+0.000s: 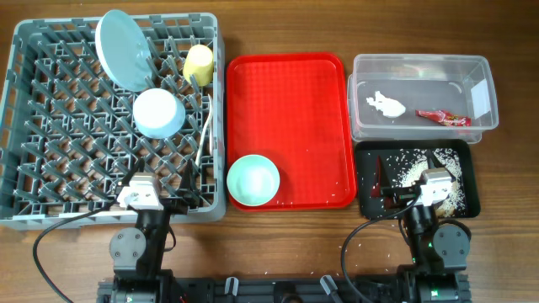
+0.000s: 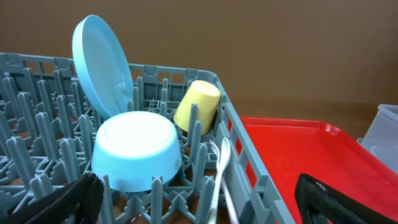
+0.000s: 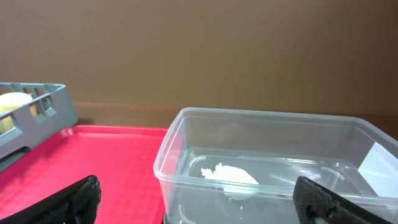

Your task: Sort waste into correct bins and load items into the dishwasher rack

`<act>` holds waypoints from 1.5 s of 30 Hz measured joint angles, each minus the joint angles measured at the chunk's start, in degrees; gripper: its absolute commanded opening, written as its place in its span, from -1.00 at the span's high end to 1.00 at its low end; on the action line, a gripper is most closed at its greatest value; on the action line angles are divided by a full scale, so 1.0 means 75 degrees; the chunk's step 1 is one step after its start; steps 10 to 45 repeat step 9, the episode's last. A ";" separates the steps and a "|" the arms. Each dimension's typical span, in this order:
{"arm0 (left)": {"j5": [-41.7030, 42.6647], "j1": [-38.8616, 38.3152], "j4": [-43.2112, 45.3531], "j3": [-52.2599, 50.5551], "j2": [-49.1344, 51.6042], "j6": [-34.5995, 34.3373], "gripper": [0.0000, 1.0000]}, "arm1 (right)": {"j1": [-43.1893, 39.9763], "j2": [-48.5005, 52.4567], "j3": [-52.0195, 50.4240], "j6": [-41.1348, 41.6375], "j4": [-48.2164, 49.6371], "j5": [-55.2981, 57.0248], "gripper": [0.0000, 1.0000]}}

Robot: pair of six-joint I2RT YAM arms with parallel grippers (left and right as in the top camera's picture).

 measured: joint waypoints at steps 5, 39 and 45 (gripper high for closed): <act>0.0000 0.0000 0.0000 0.0000 0.0000 0.0000 -1.00 | 0.0000 0.0000 0.0000 0.0003 0.0000 0.0000 -0.99; 0.0000 0.0000 0.0000 0.0000 0.0000 0.0000 -1.00 | 0.0000 0.0000 0.0000 0.0003 0.0000 0.0000 -1.00; 0.0000 0.0000 0.0000 0.0000 0.0000 0.0000 -1.00 | 0.0000 0.0000 0.0000 0.0003 0.0000 0.0000 -1.00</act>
